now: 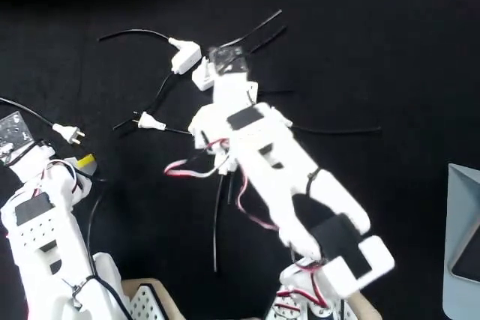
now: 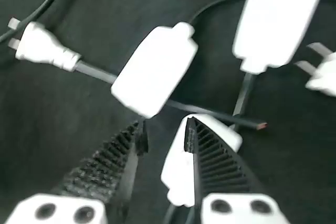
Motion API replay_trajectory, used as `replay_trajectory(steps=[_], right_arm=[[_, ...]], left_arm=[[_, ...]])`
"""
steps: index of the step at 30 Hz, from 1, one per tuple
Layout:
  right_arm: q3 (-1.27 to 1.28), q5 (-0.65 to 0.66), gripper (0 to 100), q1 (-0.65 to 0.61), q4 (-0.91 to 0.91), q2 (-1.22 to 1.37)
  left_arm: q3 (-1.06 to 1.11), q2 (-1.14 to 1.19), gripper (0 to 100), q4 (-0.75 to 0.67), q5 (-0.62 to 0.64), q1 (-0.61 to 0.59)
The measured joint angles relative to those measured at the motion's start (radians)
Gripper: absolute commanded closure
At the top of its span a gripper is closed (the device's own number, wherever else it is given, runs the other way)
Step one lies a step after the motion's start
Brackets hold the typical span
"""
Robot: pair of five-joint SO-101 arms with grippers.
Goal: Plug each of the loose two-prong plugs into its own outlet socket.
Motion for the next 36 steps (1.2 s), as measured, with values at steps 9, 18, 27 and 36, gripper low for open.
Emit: replay_trajectory(steps=[9,18,27,36], right_arm=[[-0.006,-0.278,87.8,0.255,-0.048,-0.046],[-0.097,-0.586,87.7,0.376,-0.037,0.104],[-0.19,-0.601,87.7,0.451,0.075,0.181],[-0.258,-0.608,75.3,0.47,0.219,0.206]], left_arm=[[0.0,0.0,68,0.0,0.0,0.0],[0.018,0.0,68,0.0,0.0,0.0],[0.018,-0.005,68,0.0,0.0,0.0],[0.018,-0.005,68,0.0,0.0,0.0]])
